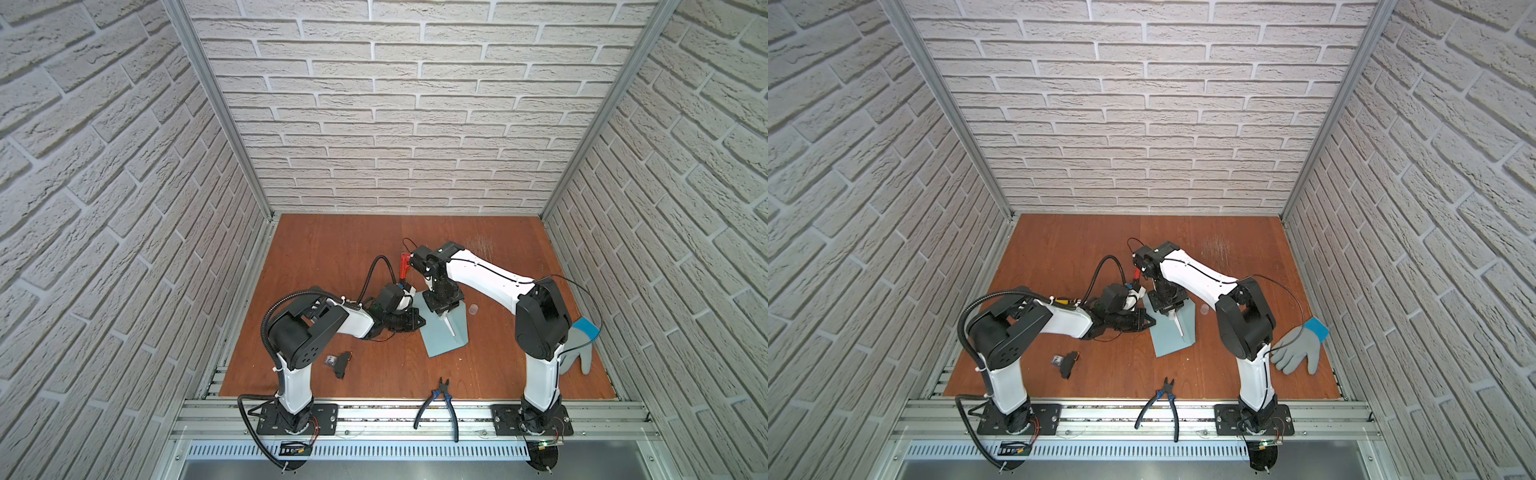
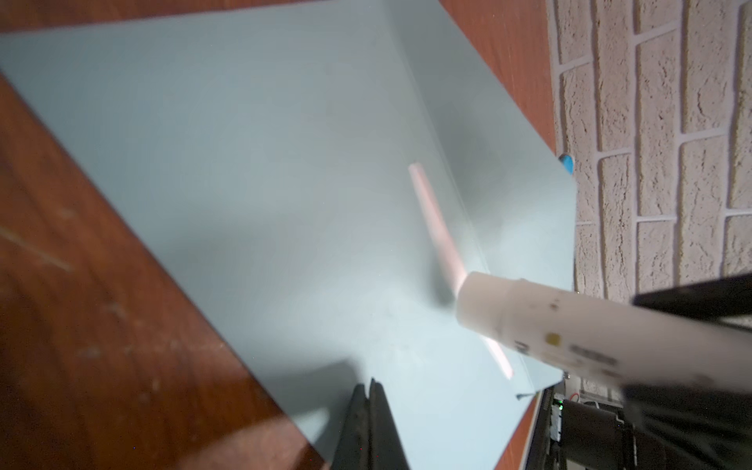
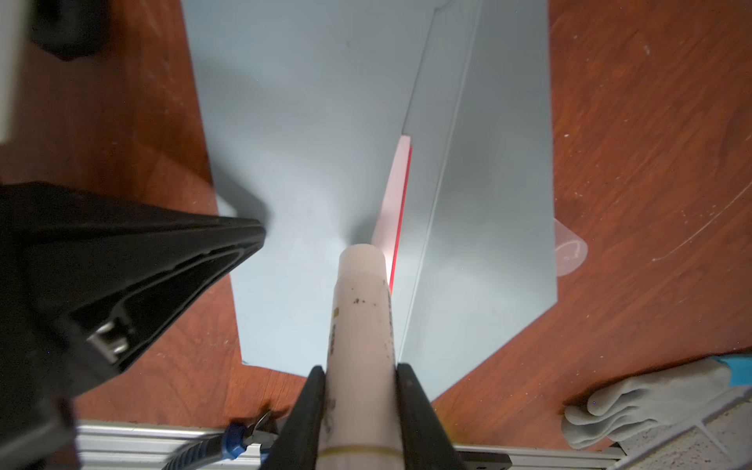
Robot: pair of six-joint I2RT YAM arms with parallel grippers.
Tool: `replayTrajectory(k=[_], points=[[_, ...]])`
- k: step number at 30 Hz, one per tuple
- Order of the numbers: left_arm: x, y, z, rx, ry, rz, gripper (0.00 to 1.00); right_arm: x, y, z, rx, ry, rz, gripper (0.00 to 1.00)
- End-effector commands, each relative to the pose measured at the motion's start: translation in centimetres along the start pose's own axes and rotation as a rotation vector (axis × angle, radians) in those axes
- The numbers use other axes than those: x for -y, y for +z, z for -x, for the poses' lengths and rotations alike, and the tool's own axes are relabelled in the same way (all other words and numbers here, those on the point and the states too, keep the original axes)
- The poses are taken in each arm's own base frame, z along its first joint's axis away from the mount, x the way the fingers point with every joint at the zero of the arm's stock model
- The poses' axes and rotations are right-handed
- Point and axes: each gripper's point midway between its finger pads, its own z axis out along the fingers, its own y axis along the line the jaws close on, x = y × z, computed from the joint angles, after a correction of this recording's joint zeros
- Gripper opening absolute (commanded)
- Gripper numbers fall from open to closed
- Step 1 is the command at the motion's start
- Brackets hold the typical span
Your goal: Place the letter into the envelope and seal it
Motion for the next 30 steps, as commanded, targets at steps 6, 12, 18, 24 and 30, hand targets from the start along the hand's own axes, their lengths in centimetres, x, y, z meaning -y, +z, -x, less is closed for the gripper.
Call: replayTrajectory(k=[6,12,18,24,30], points=[[-2.8,0.4,-2.1,-0.073,-0.035,0.087,0.0,-1.5,-1.2,-0.3,0.016,-0.02,0.08,0.05],[-2.8,0.3,-2.1,-0.076,-0.034,0.086,0.0,-1.9,0.6,0.1,-0.018,-0.029,0.07,0.05],[-2.7,0.3,-2.1,-0.074,-0.033,0.086,0.0,-1.9,2.5,0.1,-0.065,-0.035,0.042,0.05],[-2.8,0.2,-2.1,-0.073,-0.035,0.086,0.0,-0.8,4.0,-0.1,-0.096,-0.027,-0.014,0.05],[-2.7,0.1,-2.1,-0.072,-0.035,0.085,0.0,0.9,5.3,0.0,-0.122,-0.018,-0.097,0.05]])
